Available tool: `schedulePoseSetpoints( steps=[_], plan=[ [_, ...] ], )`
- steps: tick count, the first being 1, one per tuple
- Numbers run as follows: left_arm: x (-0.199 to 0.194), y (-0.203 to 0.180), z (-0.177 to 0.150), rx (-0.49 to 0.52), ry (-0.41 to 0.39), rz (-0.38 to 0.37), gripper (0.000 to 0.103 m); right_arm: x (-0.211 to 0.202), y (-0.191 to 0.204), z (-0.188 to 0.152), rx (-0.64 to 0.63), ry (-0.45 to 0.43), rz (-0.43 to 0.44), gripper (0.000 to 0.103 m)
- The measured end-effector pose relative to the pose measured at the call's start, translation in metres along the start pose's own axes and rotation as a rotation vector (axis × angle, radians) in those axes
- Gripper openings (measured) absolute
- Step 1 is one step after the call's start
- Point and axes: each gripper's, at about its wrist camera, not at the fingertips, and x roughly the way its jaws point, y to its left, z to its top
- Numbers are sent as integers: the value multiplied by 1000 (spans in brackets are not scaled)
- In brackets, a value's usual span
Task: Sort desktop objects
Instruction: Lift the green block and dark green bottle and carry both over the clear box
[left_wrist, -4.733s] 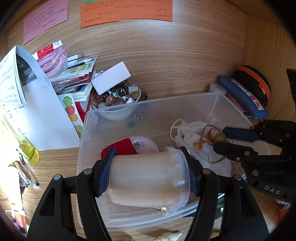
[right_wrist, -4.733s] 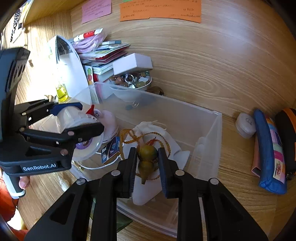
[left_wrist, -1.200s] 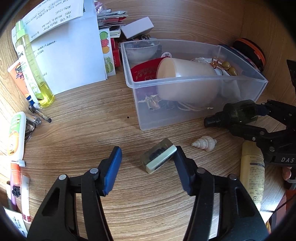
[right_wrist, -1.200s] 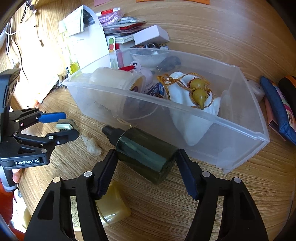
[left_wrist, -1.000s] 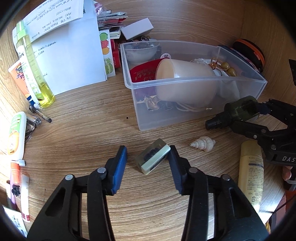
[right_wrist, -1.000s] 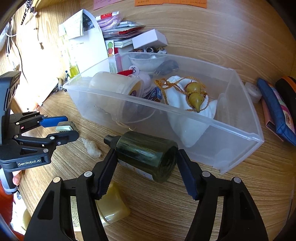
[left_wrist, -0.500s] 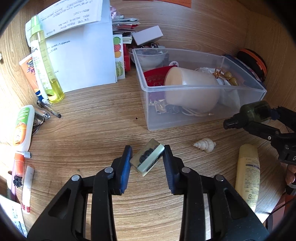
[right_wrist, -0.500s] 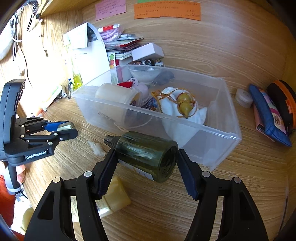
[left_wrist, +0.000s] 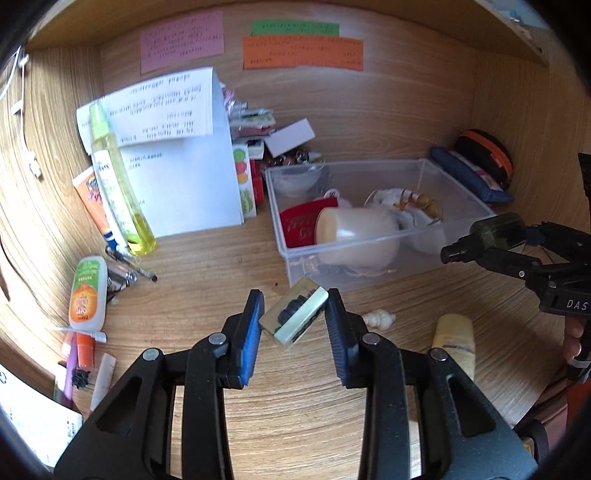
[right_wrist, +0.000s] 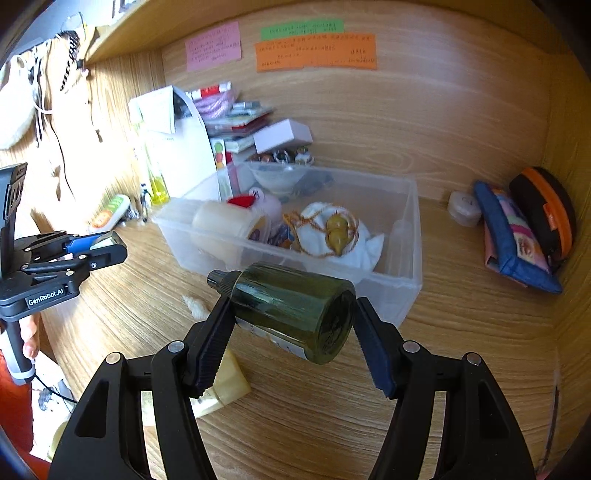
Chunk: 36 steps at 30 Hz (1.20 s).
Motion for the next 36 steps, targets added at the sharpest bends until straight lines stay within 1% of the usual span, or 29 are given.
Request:
schedulePoseSetpoints(
  steps=[10, 16, 20, 22, 26, 29, 34, 36],
  plan=[
    [-13, -12, 23, 26, -58, -10, 33, -21, 6, 19, -27, -79, 16, 62],
    [-10, -12, 40, 29, -80, -22, 33, -32, 2, 27, -31, -113, 11, 62],
    [-1, -9, 49, 12, -73, -50, 33, -34, -2, 32, -31, -124, 1, 62],
    [5, -7, 54, 0, -63, -77, 33, -34, -5, 36, -32, -128, -7, 62],
    [16, -3, 65, -15, -55, -91, 33, -30, -12, 44, -29, -132, -11, 62],
    [26, -1, 73, -26, -48, -101, 33, -24, -17, 50, -23, -128, -8, 62],
    [46, 5, 86, -67, -13, -156, 33, -9, -27, 63, -12, -117, -10, 62],
    [52, 8, 91, -81, -6, -156, 33, -1, -30, 69, -11, -109, -9, 62]
  ],
)
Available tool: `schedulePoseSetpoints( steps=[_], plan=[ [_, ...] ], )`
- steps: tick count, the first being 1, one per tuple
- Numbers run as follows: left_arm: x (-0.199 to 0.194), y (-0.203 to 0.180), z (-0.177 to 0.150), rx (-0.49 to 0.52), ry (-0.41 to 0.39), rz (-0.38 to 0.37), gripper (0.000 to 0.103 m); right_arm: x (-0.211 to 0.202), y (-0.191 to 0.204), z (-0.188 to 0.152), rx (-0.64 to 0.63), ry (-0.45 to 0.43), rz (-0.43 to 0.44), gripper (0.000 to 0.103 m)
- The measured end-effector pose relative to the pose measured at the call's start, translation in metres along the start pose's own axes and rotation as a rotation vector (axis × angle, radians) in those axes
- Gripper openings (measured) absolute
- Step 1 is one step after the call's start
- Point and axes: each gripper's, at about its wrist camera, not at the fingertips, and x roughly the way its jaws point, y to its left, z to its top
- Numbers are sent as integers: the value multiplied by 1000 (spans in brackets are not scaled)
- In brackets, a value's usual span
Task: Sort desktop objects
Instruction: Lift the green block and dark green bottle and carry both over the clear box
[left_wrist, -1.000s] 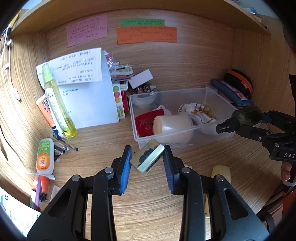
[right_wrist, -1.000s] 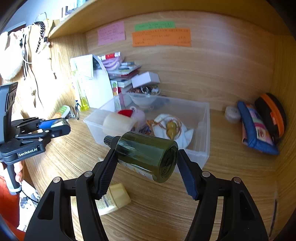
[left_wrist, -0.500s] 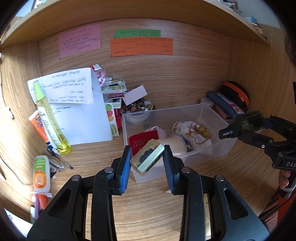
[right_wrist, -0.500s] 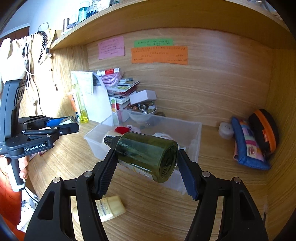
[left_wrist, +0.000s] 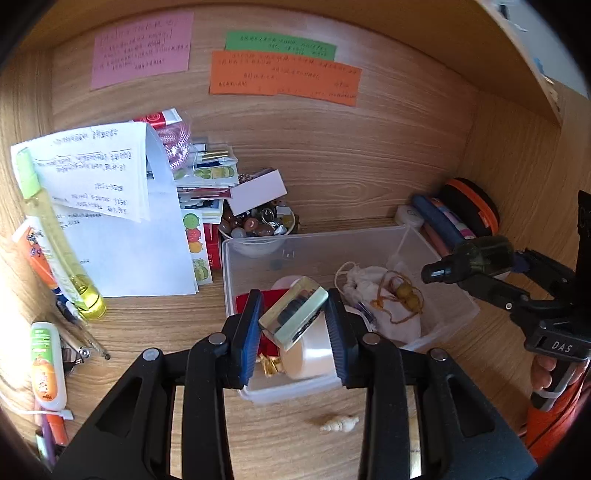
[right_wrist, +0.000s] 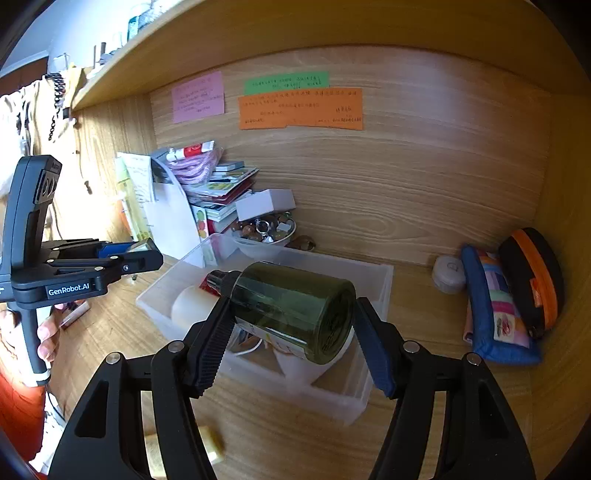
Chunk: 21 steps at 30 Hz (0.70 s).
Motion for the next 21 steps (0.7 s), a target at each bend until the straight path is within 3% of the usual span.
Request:
schedulePoseSetpoints(
  steps=[21],
  plan=[
    [81, 7, 32, -1, 118, 49, 33, 90, 10, 29, -136, 162, -29, 62]
  ],
)
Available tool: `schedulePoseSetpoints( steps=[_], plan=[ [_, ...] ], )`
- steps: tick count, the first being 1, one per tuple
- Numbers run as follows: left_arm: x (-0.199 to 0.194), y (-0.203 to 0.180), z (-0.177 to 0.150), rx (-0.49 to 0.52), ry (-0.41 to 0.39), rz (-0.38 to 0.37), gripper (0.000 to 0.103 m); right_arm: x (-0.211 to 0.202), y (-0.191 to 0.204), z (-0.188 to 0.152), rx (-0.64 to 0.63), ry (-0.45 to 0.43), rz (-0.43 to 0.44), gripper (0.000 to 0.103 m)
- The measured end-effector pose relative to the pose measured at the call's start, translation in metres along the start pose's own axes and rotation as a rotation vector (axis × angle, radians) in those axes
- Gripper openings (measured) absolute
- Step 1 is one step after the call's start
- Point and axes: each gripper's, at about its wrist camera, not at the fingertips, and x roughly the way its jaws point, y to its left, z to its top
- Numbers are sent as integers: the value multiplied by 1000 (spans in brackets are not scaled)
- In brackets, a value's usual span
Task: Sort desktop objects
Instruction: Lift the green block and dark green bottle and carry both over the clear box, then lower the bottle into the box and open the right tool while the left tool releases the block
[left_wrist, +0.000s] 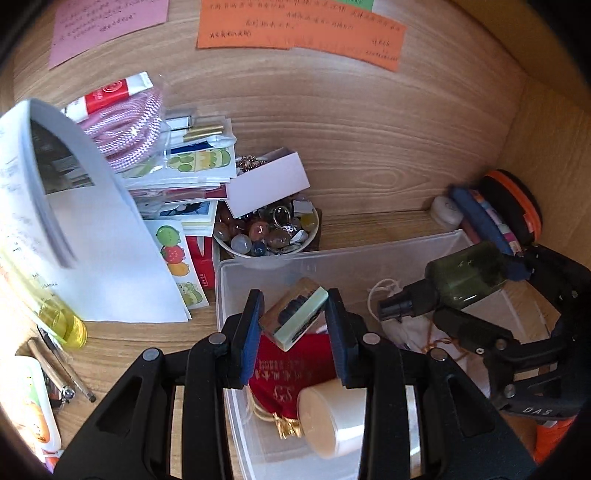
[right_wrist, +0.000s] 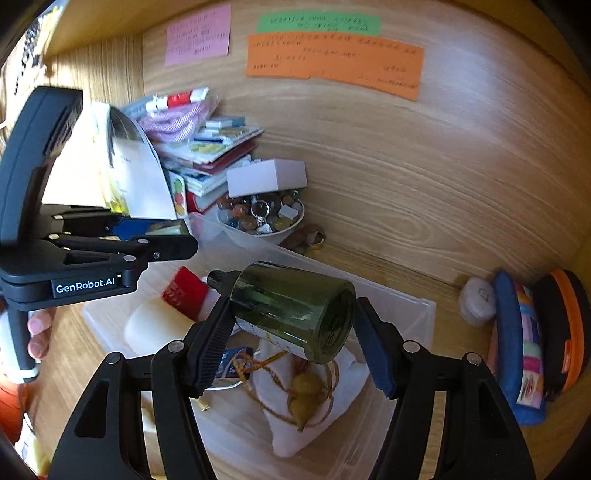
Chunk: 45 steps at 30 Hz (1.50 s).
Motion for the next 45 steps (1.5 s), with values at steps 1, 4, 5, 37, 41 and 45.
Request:
schedulePoseSetpoints(
  steps=[1, 4, 5, 37, 41, 45],
  plan=[
    [3, 0, 0, 3, 4, 2, 33, 3, 0, 1, -4, 7, -6, 62],
    [14, -2, 1, 11, 24, 3, 33, 14, -3, 0, -4, 25, -16, 62],
    [19, -3, 1, 17, 33, 9, 33, 17, -4, -1, -3, 29, -21, 62],
    [12, -6, 1, 25, -4, 45, 56, 21, -3, -3, -38, 26, -108, 76],
    [-6, -8, 0, 31, -43, 66, 65, 4, 1, -1, -45, -7, -122, 78],
    [-22, -10, -3, 44, -66, 85, 67, -13, 8, -1, -53, -31, -129, 78]
  ],
)
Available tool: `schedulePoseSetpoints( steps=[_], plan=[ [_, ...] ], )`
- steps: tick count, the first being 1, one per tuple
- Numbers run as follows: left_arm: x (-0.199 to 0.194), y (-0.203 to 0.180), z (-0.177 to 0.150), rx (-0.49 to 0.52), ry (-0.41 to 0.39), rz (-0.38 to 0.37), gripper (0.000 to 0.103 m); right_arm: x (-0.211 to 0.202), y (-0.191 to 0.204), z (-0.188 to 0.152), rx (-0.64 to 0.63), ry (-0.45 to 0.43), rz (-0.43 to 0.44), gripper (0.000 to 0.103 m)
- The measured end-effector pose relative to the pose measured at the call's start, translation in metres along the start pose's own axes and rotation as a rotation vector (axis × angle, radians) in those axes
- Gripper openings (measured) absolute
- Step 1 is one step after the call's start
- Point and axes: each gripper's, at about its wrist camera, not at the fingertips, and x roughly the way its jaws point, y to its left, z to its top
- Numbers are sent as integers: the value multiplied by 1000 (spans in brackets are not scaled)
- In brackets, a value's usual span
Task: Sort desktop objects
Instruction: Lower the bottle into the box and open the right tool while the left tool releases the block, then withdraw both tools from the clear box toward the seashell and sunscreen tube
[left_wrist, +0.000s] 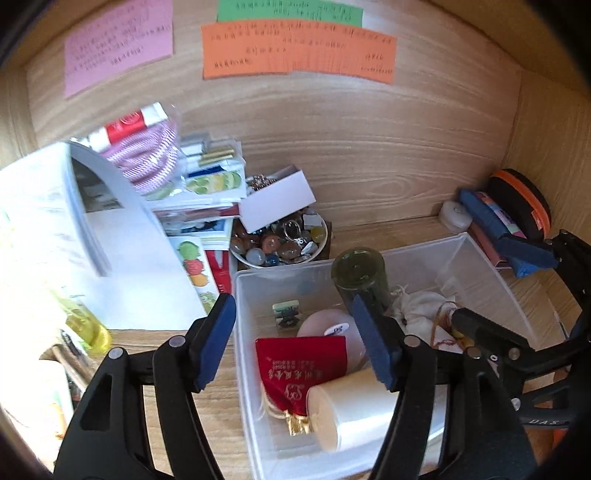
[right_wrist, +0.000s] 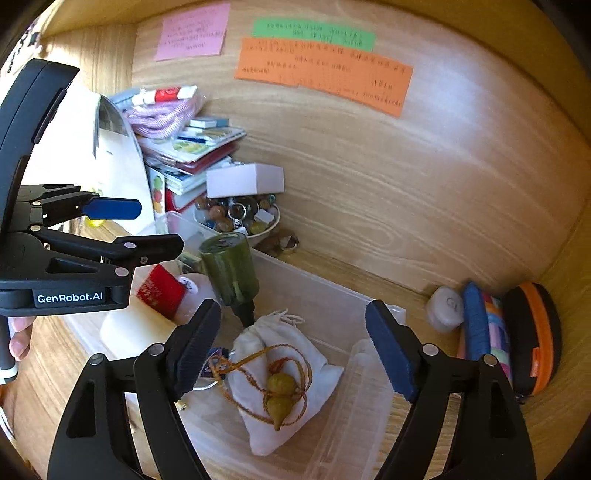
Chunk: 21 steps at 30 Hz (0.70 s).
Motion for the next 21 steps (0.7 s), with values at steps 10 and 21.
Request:
schedulePoseSetpoints(
  steps=[10, 21],
  plan=[
    [-41, -2, -20, 35, -50, 56, 74, -47, 19, -16, -39, -57, -35, 84],
    [-84, -10, -67, 74, -98, 92, 88, -84, 46, -54, -39, -68, 11, 84]
  ],
)
